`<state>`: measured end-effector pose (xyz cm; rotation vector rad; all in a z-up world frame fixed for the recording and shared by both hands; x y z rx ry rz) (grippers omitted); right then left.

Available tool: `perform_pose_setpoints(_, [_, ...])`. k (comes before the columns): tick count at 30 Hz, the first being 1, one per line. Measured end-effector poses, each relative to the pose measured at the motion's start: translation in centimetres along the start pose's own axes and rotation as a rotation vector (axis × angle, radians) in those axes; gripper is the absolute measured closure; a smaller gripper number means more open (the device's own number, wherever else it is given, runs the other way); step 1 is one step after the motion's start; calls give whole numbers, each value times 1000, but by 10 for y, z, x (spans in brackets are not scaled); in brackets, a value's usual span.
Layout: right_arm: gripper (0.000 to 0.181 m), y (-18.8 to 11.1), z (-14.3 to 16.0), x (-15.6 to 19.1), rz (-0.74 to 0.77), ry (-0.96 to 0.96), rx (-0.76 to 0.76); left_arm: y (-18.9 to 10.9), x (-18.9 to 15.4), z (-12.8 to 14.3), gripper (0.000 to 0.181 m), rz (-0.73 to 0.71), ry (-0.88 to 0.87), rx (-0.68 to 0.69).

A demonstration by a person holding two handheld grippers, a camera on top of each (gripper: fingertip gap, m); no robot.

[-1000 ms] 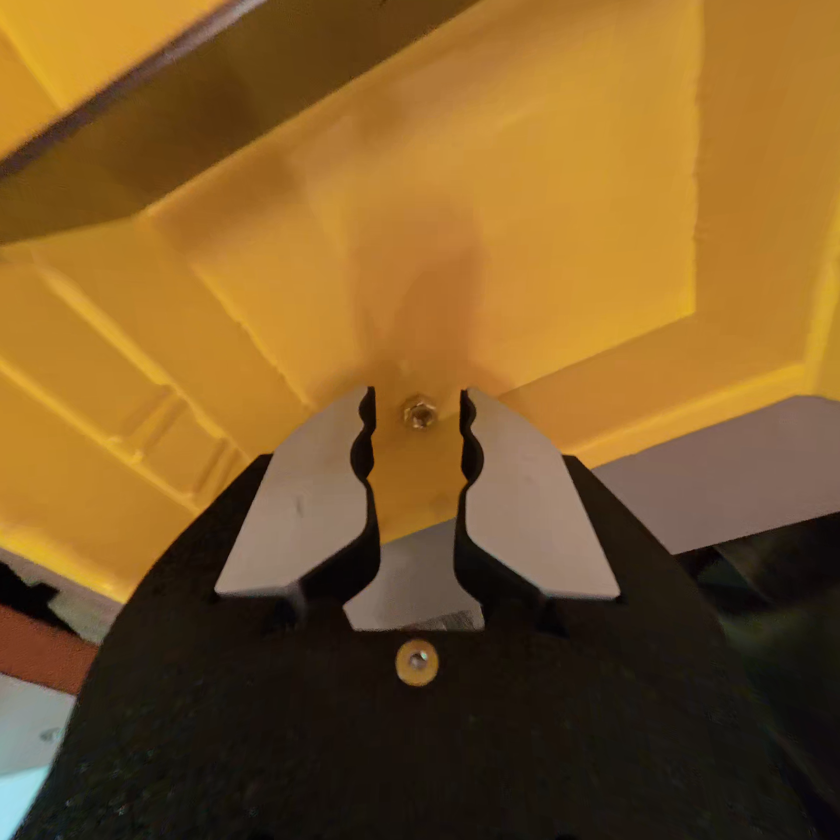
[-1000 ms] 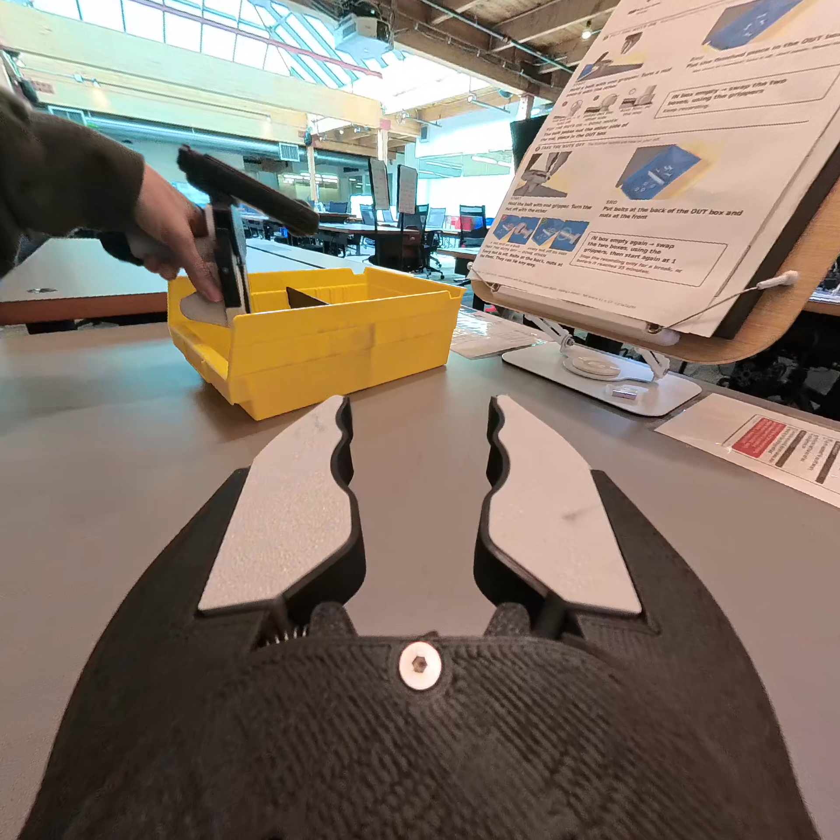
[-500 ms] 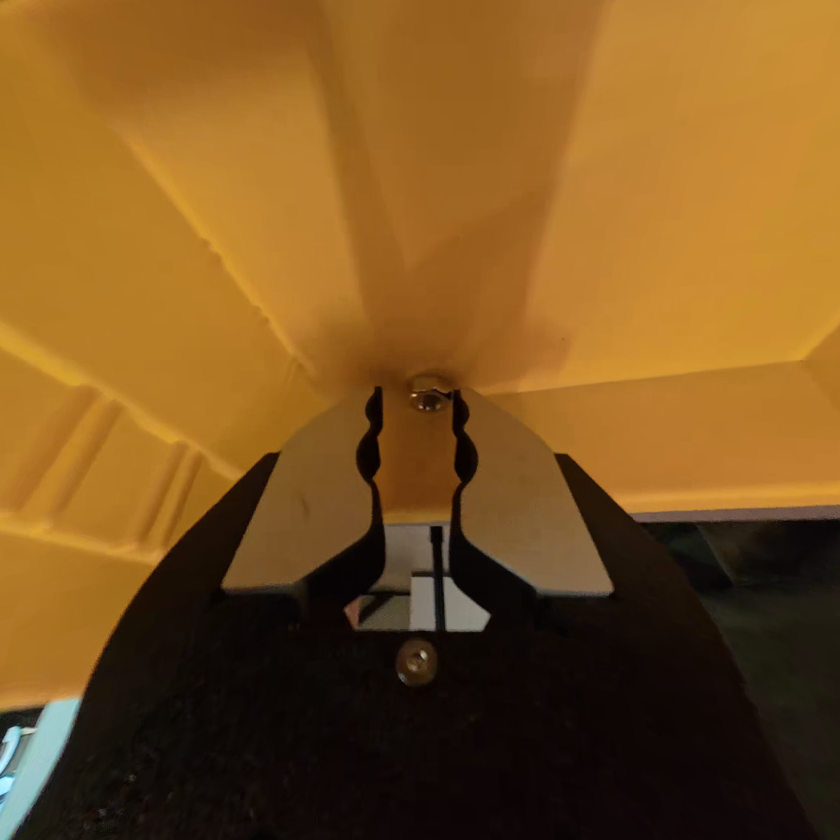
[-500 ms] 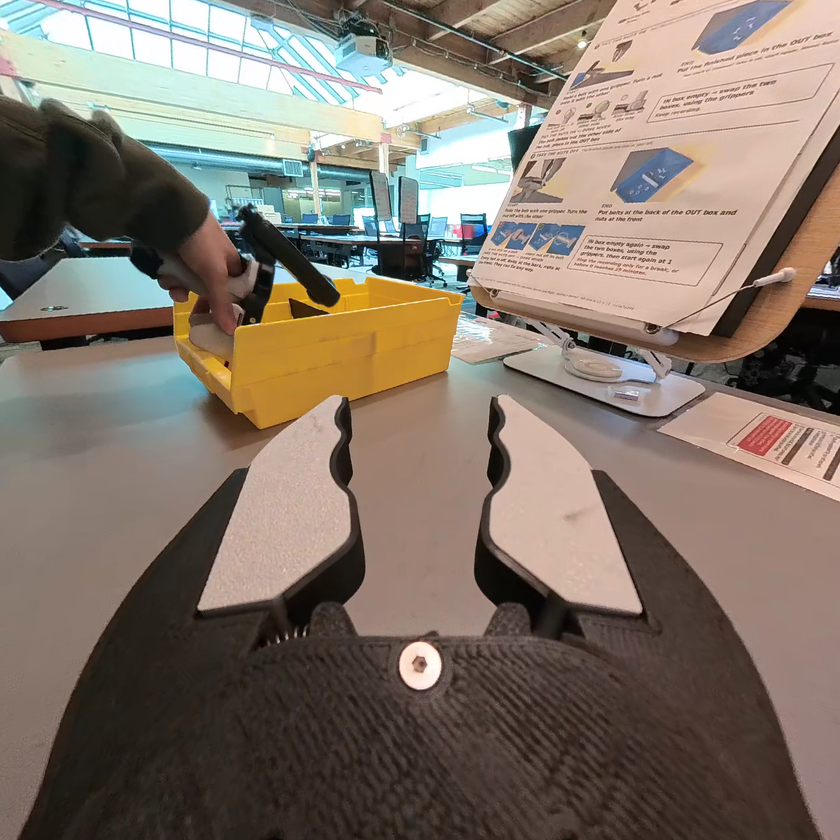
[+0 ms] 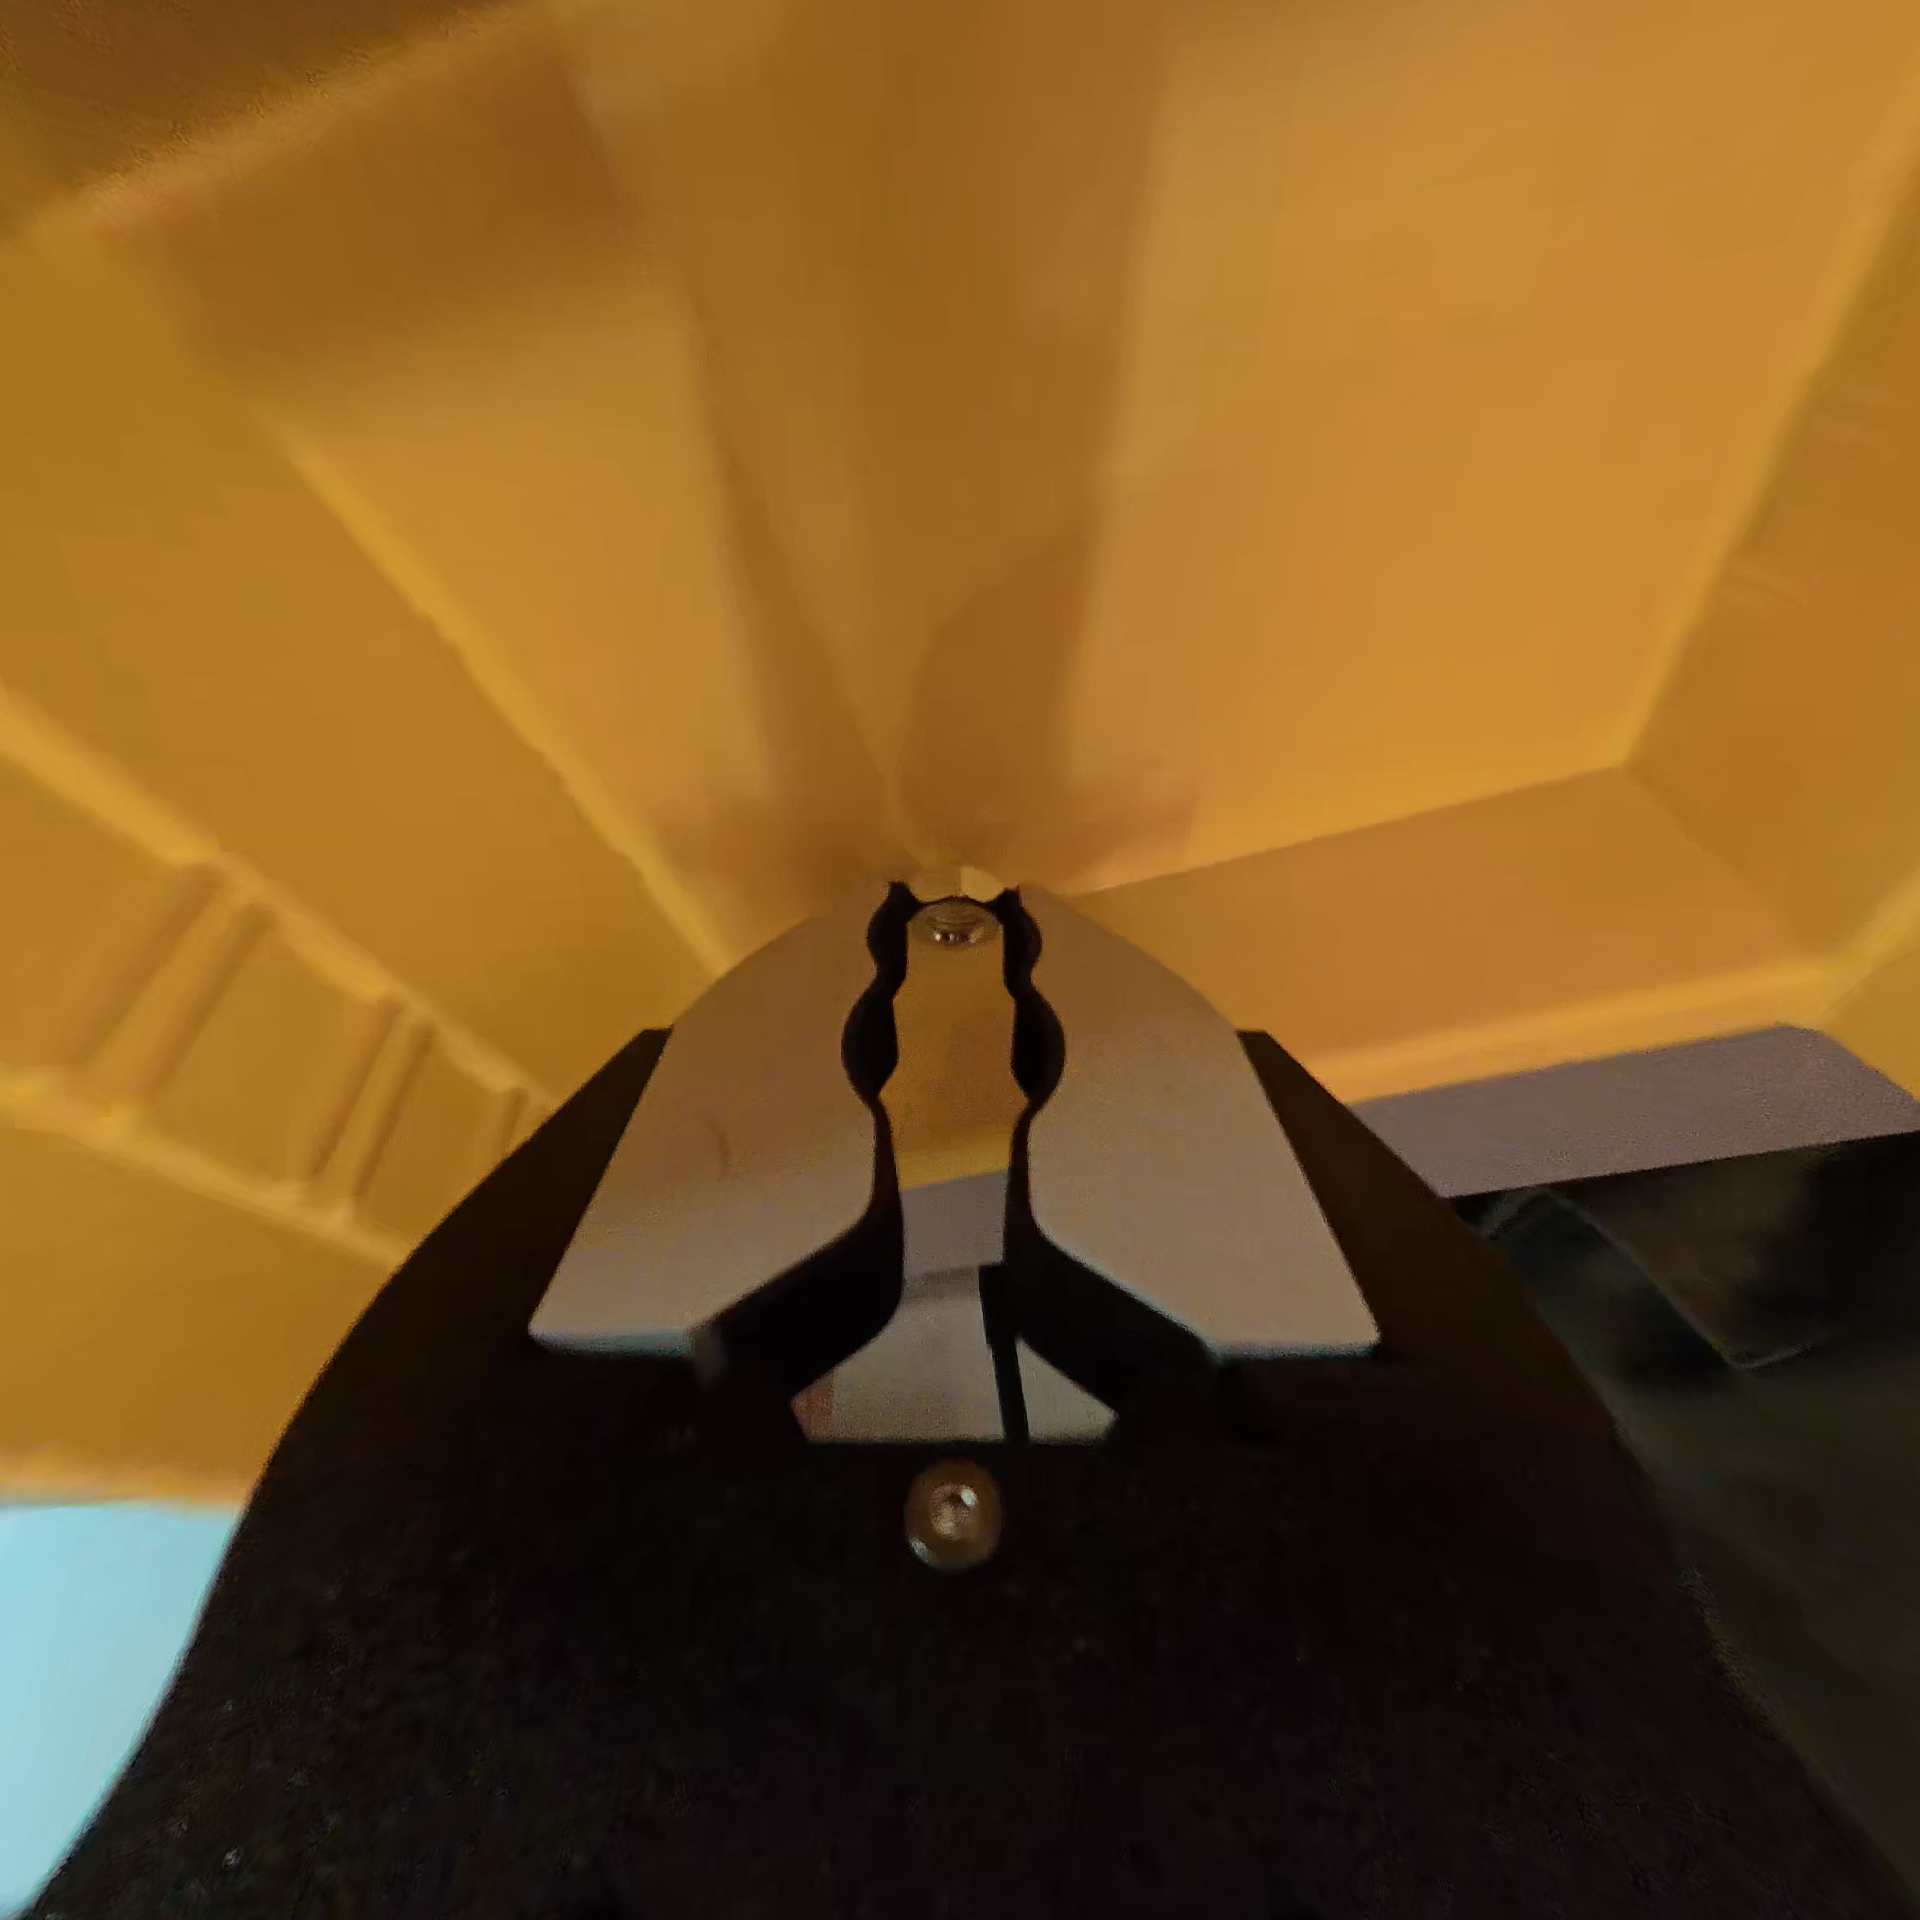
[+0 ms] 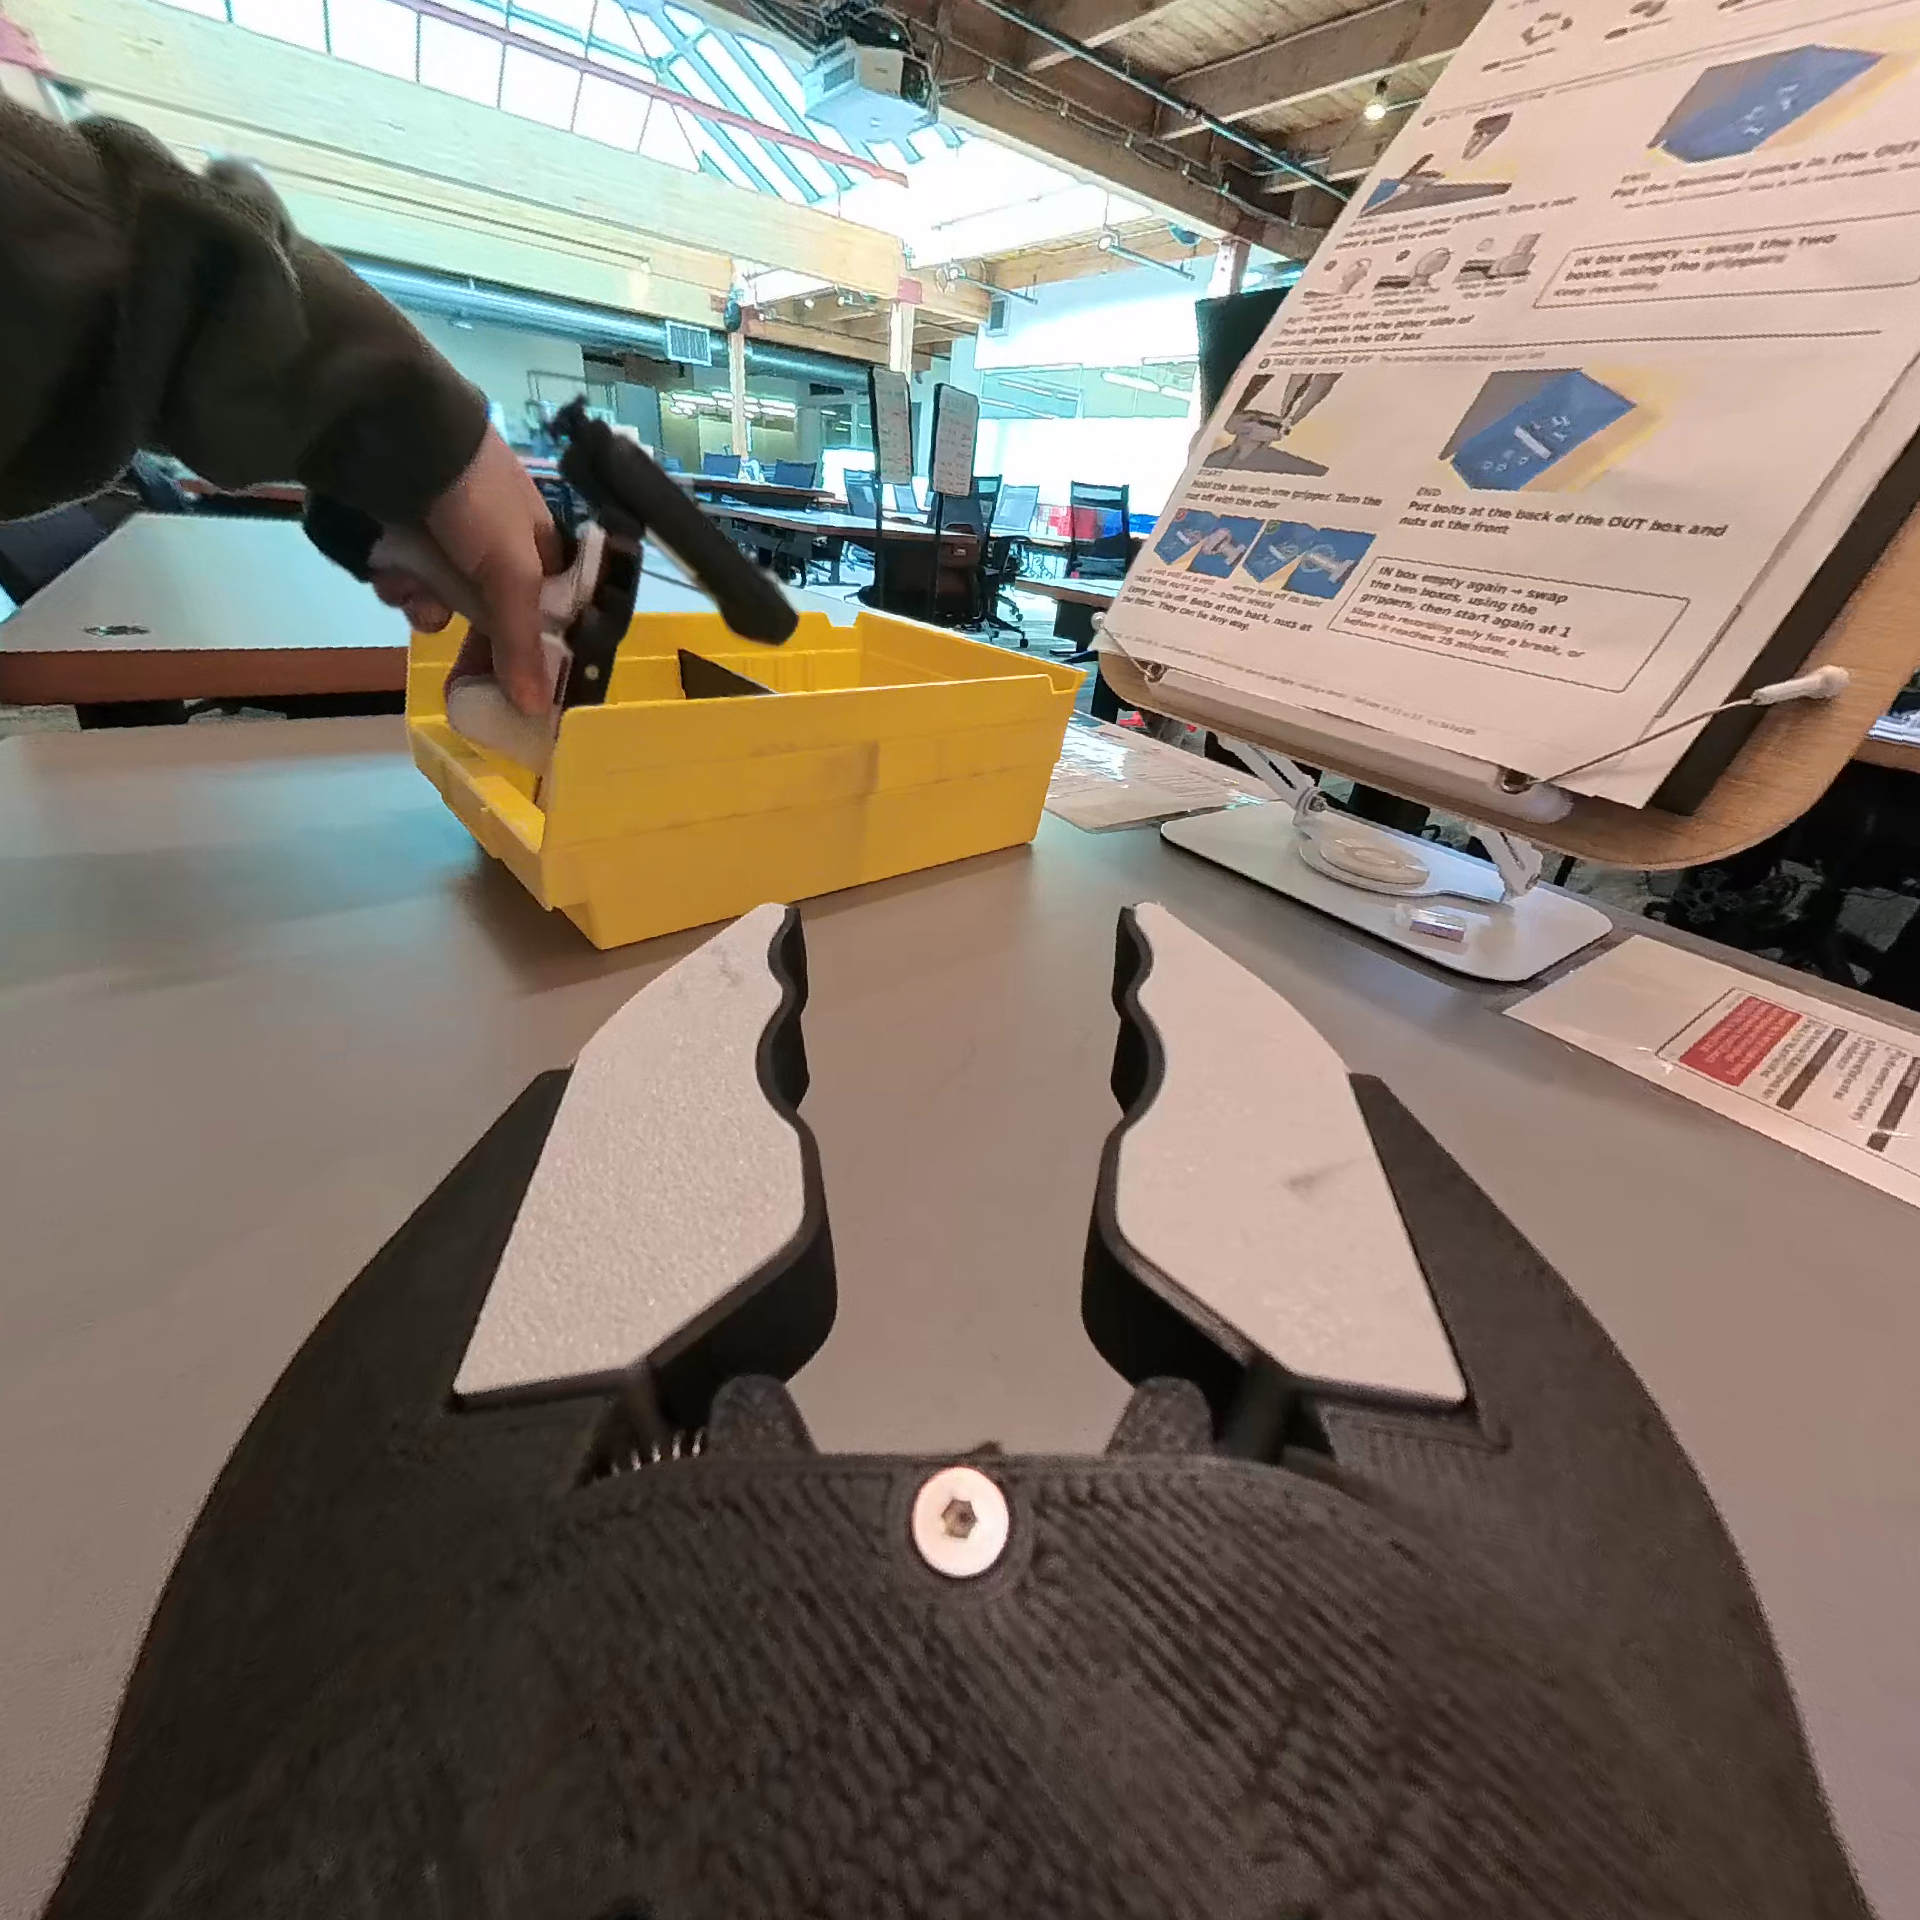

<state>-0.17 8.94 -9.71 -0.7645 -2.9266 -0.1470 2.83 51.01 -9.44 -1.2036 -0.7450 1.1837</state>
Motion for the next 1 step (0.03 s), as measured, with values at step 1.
perform_pose_setpoints(1, [125,0,0,1,-3,-8,4,-11,-5,1,164,-7,25,-72])
Point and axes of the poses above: each gripper's, where its closed fingertips meet, y out along the fingers, z out of its underside, x = y × z across the jaws, the point moved 10 cm from there along -y, back along the fingers, and after that the axes turned 13 degrees about y, right-handed, at the moved point
